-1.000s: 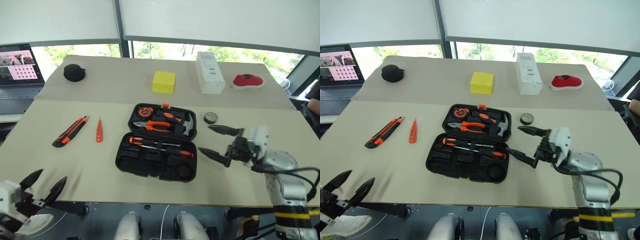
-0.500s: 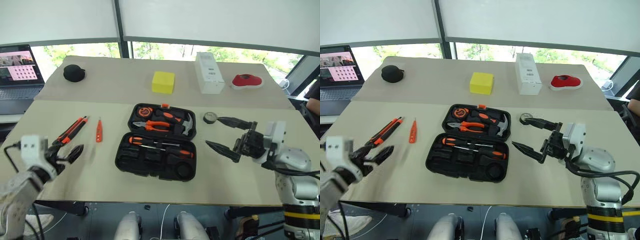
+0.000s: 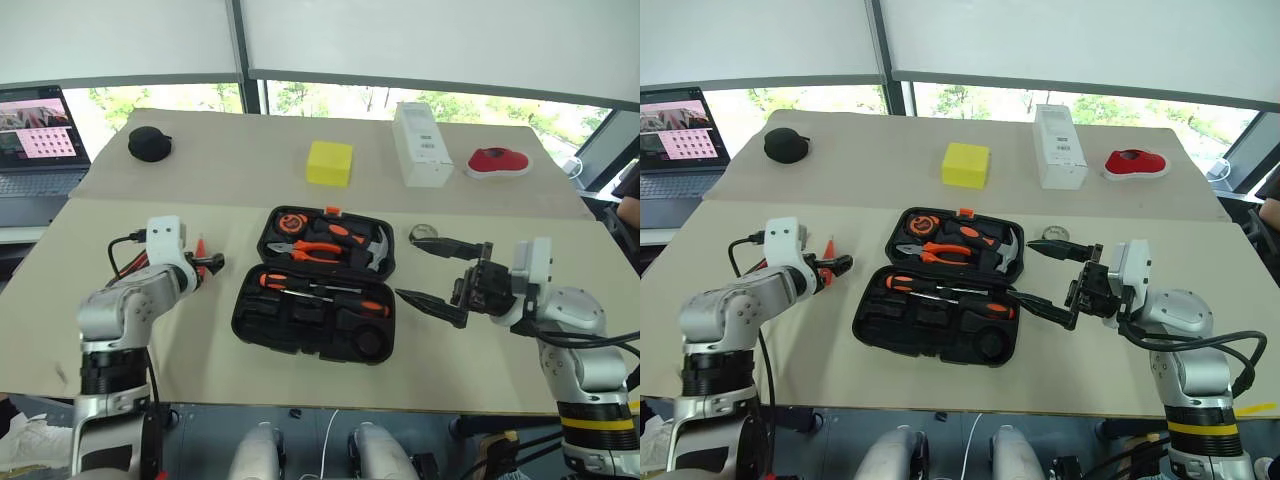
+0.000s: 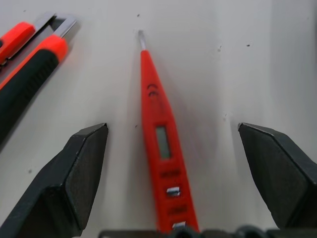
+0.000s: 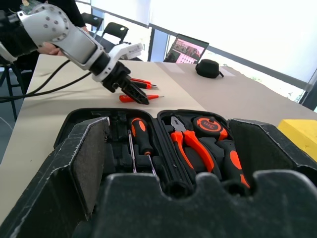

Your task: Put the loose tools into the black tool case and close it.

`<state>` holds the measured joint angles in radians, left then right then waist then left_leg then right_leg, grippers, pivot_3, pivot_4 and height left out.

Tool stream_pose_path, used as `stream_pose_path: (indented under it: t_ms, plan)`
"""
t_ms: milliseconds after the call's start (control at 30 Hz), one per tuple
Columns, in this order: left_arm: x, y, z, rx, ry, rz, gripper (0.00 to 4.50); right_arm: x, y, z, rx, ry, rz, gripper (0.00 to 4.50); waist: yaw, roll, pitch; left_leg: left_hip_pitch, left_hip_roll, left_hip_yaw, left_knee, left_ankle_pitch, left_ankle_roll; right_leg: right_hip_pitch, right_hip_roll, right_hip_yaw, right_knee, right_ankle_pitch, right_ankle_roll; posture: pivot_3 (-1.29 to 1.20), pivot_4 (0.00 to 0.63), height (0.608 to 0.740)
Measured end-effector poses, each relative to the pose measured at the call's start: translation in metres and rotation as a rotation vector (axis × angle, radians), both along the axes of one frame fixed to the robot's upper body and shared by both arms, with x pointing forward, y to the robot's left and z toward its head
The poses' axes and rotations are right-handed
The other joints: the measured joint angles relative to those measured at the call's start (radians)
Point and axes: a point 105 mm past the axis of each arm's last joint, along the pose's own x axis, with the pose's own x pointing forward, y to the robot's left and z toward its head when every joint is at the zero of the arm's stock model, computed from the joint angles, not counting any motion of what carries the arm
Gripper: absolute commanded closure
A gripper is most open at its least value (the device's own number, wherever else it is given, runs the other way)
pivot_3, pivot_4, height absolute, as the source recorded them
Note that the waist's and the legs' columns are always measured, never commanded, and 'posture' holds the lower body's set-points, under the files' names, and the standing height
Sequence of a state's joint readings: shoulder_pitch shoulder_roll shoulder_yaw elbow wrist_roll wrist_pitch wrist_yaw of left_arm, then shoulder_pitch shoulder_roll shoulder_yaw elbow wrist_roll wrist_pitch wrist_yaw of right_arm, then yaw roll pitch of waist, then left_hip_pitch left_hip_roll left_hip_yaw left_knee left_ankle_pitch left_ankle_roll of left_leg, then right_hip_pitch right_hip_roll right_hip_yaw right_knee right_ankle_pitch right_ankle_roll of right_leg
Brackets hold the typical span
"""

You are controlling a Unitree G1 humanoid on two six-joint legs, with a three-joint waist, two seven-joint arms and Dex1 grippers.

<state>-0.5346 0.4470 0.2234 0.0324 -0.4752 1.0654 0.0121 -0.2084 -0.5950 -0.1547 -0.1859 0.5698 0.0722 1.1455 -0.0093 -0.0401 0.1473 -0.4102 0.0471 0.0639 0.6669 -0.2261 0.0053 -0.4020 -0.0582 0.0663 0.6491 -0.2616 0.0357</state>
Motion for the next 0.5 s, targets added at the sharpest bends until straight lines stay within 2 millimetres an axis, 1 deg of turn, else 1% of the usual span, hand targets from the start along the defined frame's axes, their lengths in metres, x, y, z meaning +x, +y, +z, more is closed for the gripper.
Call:
stream_pose_path:
  t_ms: [100,133,200,233,333,367,400,433,500]
  plan:
    - [0.009,-0.005,-0.001,0.022,-0.002,0.005,0.81,0.0,0.003,-0.001,0.002,0.005,0.006,0.0,0.008,0.0,0.0,0.0,-0.001,0.001,0.0,0.0,0.0,0.001,-0.001,0.0,0.0,0.0,0.001,0.0,0.15,0.74]
    - [0.011,-0.005,-0.002,0.03,0.0,0.009,0.99,0.0,0.003,-0.001,0.005,0.006,0.006,0.0,0.01,0.0,0.0,0.0,-0.001,0.001,0.0,0.0,0.0,0.001,-0.001,0.0,0.0,0.0,0.001,0.0,0.15,0.74]
    - [0.013,-0.005,-0.005,0.039,0.004,0.018,1.85,0.001,0.004,-0.002,0.008,0.009,0.004,0.0,0.012,0.0,0.0,0.0,-0.001,0.001,0.0,0.0,0.0,0.001,-0.001,0.0,0.0,0.0,0.001,0.0,0.15,0.74]
    - [0.013,-0.005,-0.005,0.037,0.004,0.02,2.11,0.001,0.004,-0.002,0.008,0.009,0.003,0.0,0.013,0.0,0.0,0.0,-0.001,0.0,0.0,0.0,0.0,0.001,-0.001,0.0,0.0,0.0,0.001,0.0,0.15,0.74]
    - [0.013,-0.003,-0.006,0.034,0.003,0.028,3.21,0.001,0.005,-0.002,0.009,0.009,0.002,0.0,0.019,0.0,0.0,0.0,-0.002,0.0,0.0,0.0,0.0,0.001,-0.001,0.0,0.0,0.0,0.001,0.0,0.15,0.74]
    - [0.012,-0.002,-0.006,0.034,0.002,0.028,3.46,0.001,0.005,-0.002,0.01,0.009,0.001,0.0,0.019,0.0,0.0,0.0,-0.002,0.0,0.0,0.0,0.0,0.001,-0.001,0.0,0.0,0.0,0.001,0.0,0.15,0.74]
    - [0.01,-0.001,-0.007,0.035,0.0,0.026,3.81,0.001,0.005,-0.002,0.01,0.008,-0.001,0.0,0.019,0.0,0.0,0.0,-0.001,0.0,0.0,0.0,0.0,0.001,-0.001,0.0,-0.001,0.0,0.001,0.0,0.15,0.74]
    - [0.007,-0.001,-0.007,0.036,-0.007,0.017,3.99,0.002,0.005,-0.001,0.011,0.006,-0.003,0.0,0.018,0.001,0.0,0.0,-0.001,0.0,0.0,0.0,0.0,0.001,-0.001,0.0,-0.001,0.0,0.001,0.0,0.15,0.74]
    - [0.003,-0.003,-0.008,0.03,-0.019,-0.008,4.05,0.001,0.005,0.0,0.01,0.002,-0.007,0.0,0.018,0.001,0.0,0.0,-0.001,0.0,0.0,0.0,0.0,0.001,-0.001,0.0,-0.001,0.0,0.001,0.0,0.15,0.74]
